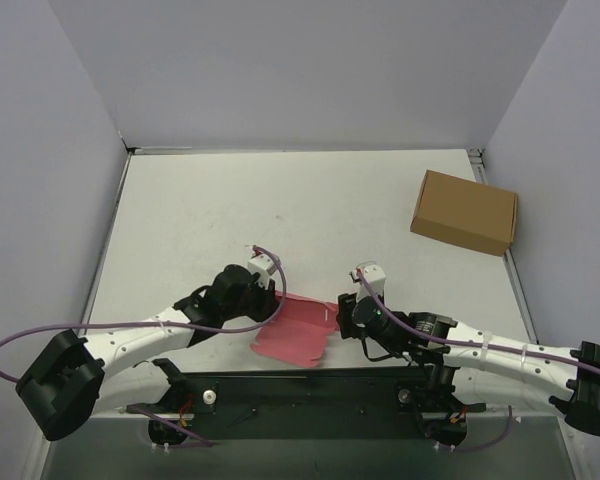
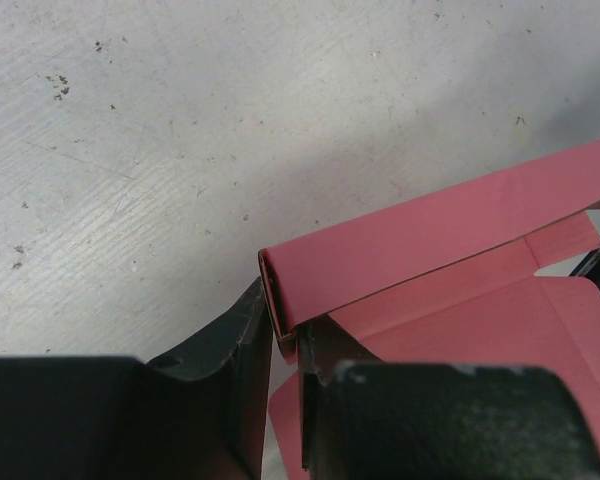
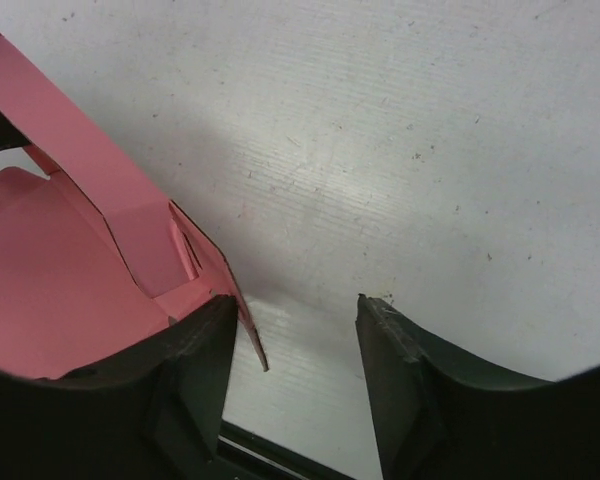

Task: Fold the paper box

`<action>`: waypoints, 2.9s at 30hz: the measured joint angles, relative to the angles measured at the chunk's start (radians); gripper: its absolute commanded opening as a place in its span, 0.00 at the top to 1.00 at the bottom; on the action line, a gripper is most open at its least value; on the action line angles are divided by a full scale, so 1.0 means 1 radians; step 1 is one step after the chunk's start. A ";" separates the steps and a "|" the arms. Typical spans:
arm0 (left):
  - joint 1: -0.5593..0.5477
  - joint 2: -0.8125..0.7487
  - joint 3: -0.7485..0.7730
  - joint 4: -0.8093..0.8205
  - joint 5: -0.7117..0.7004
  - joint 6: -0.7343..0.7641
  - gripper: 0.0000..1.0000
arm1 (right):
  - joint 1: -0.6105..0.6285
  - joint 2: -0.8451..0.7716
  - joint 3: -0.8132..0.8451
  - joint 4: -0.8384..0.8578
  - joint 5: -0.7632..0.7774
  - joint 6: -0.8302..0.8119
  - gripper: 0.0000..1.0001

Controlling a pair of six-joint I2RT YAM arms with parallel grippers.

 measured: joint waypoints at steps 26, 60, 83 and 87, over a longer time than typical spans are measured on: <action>0.011 -0.068 -0.186 0.244 0.021 0.000 0.93 | 0.014 0.050 -0.048 0.143 -0.010 0.094 1.00; 0.011 -0.139 -0.241 0.301 0.008 0.055 0.49 | 0.018 0.061 -0.072 0.123 0.029 0.118 1.00; 0.026 -0.010 -0.177 0.356 -0.010 0.050 0.66 | 0.027 0.044 -0.111 0.120 0.060 0.107 1.00; 0.026 0.013 -0.168 0.388 0.009 0.056 0.96 | 0.027 0.041 -0.111 0.105 0.069 0.106 0.87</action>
